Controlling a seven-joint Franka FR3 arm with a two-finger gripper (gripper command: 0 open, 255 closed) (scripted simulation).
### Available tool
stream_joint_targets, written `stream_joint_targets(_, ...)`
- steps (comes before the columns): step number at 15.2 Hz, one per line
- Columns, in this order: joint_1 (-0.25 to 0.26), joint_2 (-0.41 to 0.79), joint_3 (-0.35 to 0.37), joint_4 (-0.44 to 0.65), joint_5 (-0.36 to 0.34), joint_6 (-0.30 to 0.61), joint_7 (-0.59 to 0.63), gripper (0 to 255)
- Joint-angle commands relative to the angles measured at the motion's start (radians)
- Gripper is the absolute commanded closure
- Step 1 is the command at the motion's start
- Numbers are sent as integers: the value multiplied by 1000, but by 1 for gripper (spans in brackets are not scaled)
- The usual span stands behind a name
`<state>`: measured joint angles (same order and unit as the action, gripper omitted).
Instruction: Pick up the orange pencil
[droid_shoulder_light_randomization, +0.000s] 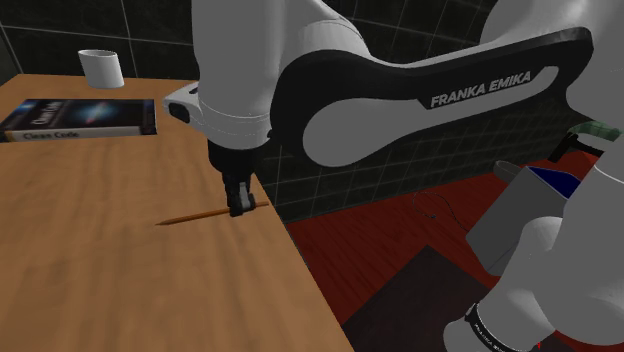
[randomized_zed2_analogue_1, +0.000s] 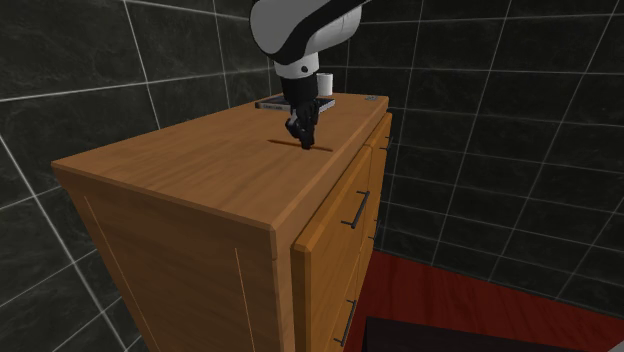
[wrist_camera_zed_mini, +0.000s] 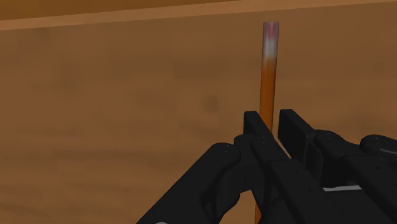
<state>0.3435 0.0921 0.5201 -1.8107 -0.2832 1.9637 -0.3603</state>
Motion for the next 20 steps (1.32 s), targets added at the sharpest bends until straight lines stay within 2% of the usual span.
stream_joint_targets(1,0,0,0,0,0,1,0,255)
stream_joint_targets(7,1,1,0,0,-1,1,1,255)
stream_joint_targets(20,6,-6,6,165,17,-167,-37,255)
